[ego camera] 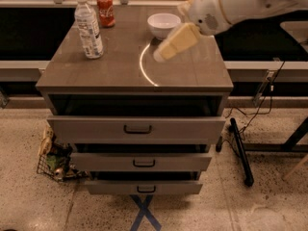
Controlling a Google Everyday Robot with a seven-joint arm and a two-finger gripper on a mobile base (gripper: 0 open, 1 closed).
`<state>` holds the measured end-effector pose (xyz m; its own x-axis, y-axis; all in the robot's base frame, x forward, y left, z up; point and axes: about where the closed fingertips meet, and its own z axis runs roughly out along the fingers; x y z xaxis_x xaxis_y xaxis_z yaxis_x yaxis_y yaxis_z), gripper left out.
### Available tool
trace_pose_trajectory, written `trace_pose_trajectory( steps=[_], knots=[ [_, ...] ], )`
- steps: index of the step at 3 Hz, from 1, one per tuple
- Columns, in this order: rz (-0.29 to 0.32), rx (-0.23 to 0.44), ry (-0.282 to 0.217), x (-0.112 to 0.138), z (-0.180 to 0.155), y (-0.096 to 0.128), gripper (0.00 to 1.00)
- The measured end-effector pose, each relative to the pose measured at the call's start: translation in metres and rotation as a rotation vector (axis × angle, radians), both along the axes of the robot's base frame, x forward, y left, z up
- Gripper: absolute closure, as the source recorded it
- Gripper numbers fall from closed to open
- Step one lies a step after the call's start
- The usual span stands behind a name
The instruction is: Pick blue plastic bottle
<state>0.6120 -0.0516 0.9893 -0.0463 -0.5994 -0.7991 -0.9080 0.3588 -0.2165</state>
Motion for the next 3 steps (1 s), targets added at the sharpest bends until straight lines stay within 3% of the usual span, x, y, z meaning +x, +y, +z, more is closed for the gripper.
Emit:
trace_pose_trajectory(
  steps=[1,2,3],
  knots=[
    [0.072,0.151,0.012,0.047,-0.01,0.076,0.0],
    [0.072,0.151,0.012,0.047,-0.01,0.076,0.0],
    [0.032,0.19,0.007,0.058,-0.021,0.085,0.0]
  ],
)
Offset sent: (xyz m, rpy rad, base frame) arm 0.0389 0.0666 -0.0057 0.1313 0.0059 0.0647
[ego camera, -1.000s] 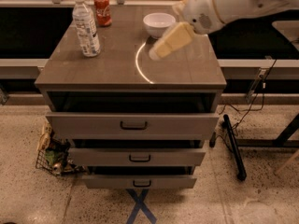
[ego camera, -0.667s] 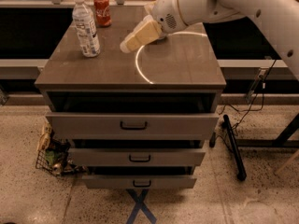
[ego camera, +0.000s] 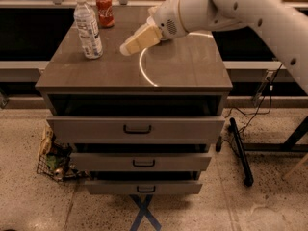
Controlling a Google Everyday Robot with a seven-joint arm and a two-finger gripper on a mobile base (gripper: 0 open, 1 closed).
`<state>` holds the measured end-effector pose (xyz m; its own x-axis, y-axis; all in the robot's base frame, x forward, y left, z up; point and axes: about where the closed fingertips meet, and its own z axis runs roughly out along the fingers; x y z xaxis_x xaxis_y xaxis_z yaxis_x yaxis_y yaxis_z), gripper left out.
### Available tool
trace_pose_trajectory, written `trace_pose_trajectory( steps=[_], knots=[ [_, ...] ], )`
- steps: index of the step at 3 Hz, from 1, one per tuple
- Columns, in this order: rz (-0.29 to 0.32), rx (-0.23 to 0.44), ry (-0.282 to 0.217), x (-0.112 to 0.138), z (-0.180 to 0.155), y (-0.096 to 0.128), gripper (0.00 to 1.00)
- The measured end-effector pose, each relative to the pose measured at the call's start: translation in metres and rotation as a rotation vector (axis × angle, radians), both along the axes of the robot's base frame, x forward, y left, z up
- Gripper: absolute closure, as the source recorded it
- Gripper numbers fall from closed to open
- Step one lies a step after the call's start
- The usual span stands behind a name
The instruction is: Pick blue plastic bottle
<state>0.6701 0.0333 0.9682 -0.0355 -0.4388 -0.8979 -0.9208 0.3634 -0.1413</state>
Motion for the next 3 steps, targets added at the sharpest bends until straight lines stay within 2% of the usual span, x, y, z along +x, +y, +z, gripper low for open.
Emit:
trace_pose_trajectory(
  steps=[1,2,3],
  knots=[
    [-0.056,0.087,-0.011,0.042,-0.024,0.029,0.0],
    [-0.057,0.164,-0.015,0.08,-0.04,0.062,0.0],
    [-0.024,0.211,-0.021,0.107,-0.048,0.093,0.0]
  ],
)
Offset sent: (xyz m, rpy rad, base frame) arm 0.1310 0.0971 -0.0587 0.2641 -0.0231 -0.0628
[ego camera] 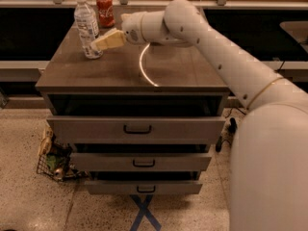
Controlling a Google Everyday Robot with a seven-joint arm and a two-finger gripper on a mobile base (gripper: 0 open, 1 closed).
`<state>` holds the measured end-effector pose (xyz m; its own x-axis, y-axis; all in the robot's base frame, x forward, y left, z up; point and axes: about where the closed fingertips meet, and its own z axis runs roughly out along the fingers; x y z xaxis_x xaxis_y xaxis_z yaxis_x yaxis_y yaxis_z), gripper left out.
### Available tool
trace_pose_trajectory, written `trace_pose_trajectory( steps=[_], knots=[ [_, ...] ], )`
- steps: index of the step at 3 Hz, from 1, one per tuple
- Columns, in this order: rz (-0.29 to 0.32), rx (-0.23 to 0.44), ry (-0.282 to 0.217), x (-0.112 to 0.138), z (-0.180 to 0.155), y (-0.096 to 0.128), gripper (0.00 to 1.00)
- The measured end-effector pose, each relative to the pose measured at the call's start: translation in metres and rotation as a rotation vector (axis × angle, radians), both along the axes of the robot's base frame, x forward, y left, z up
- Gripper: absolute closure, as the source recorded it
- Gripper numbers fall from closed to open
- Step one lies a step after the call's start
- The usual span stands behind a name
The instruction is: Pick blue plastic bottle
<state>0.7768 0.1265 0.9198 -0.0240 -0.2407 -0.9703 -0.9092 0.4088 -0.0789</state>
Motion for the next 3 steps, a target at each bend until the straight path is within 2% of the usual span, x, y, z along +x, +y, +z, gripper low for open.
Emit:
trace_pose_trajectory(
  steps=[1,2,3],
  knots=[
    [0.052,0.045,-0.006,0.011,-0.001,0.036,0.0],
    [0.113,0.086,-0.02,0.017,0.004,0.069,0.15],
    [0.166,0.121,-0.033,0.016,0.01,0.092,0.38]
  ],
)
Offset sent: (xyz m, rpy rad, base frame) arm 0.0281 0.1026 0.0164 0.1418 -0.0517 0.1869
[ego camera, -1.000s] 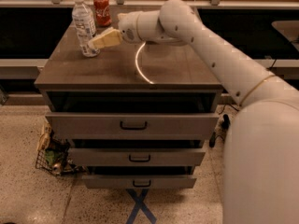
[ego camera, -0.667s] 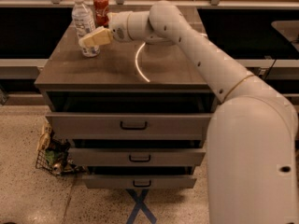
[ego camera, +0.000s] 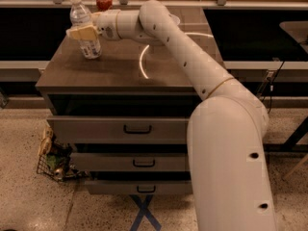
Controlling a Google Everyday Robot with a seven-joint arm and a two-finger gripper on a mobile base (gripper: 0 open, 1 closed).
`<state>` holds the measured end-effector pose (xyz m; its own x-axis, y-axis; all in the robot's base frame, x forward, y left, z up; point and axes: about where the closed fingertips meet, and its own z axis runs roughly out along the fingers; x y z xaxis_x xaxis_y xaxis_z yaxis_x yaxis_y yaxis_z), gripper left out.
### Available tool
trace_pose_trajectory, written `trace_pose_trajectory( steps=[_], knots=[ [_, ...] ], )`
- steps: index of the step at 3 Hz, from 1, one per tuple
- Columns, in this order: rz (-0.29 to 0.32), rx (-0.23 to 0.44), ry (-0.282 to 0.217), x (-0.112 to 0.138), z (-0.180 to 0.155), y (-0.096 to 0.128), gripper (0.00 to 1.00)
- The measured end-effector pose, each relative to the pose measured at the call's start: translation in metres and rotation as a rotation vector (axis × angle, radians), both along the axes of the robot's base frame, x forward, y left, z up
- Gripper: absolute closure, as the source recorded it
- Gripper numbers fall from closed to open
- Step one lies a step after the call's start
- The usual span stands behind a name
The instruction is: Pick blue plastic bottle
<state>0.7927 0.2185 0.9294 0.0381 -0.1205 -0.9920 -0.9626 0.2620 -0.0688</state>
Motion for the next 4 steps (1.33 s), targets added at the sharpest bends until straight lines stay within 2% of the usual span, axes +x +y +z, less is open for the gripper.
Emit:
trace_pose_trajectory(
  steps=[1,2,3,4],
  knots=[
    [0.01,0.025,-0.009,-0.002,0.006,0.006,0.61],
    [-0.033,0.043,-0.024,-0.005,0.029,-0.013,0.84],
    [-0.102,0.067,-0.058,-0.011,0.063,-0.041,1.0],
    [-0.112,0.069,-0.062,-0.011,0.066,-0.045,1.0]
  ],
)
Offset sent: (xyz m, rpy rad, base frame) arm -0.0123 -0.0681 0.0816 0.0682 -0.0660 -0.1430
